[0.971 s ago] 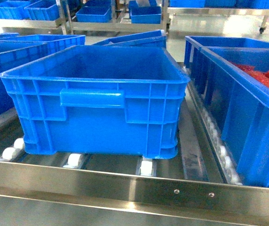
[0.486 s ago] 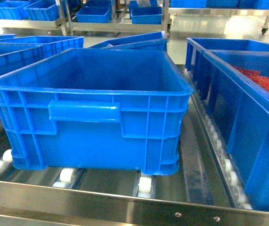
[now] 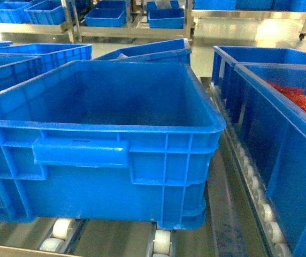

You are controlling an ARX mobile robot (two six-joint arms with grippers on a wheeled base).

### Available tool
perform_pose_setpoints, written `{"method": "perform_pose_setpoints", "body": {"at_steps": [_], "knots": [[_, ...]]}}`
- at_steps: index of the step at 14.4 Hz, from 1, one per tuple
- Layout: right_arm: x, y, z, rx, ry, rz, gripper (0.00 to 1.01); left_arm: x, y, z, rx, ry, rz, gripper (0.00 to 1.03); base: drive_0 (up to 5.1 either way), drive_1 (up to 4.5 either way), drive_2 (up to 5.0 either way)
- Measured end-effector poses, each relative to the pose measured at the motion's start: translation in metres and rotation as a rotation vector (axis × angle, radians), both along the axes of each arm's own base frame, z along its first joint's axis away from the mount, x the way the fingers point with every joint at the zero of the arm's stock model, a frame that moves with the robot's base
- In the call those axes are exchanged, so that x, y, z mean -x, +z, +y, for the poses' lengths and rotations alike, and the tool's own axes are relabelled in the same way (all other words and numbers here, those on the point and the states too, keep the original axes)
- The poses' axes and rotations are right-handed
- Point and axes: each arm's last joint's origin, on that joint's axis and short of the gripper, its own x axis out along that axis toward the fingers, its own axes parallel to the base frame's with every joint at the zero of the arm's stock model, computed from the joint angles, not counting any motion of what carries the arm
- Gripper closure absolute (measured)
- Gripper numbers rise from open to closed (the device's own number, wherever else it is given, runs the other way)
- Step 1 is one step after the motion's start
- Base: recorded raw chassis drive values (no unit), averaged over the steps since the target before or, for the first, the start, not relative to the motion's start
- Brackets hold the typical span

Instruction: Pick blue part to blue bin on bottom shelf

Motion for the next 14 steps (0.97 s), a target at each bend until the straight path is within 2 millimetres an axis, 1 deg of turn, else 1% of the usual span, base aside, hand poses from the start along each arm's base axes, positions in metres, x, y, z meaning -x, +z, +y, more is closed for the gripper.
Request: {"method": "perform_pose_setpoints", "body": {"at_steps": [4,14], "knots": [[0.0,0.0,0.0,0.0,0.0,0.0,0.03,0.0,-0.0001,0.0,0.0,0.001,0.001,0.59,3.2,0.42,-3.6],[0.0,0.0,0.0,0.0,0.0,0.0,0.03,-0.0002,-0.0001,-0.0006,0.0,-0.005,0.001,0.59,0.0,0.09,-0.1]]}}
